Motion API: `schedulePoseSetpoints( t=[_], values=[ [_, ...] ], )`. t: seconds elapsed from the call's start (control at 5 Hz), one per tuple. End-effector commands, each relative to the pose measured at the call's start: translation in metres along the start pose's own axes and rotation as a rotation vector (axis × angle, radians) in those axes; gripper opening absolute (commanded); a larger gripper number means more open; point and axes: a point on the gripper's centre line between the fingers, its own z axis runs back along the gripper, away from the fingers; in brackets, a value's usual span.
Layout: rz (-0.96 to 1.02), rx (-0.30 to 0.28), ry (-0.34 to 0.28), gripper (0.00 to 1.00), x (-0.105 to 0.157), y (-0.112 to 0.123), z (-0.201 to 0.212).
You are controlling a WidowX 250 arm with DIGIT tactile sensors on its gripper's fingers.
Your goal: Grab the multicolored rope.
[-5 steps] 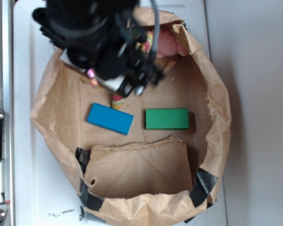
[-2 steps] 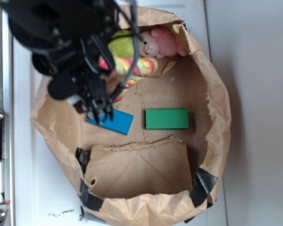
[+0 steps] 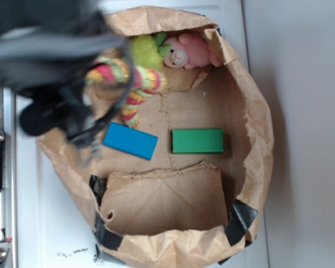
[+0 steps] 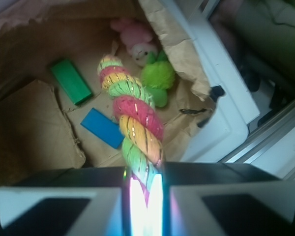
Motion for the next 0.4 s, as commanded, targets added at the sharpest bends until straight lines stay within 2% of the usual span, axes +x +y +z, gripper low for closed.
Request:
schedulePoseSetpoints(
  t=[0.0,0.2],
  values=[
    [0.034,-0.019,-0.065,0.0,0.0096,-0.0101,0.0063],
    [0.052,-0.011,-0.063,0.0,0.0111,-0.014,0.0051]
  ],
)
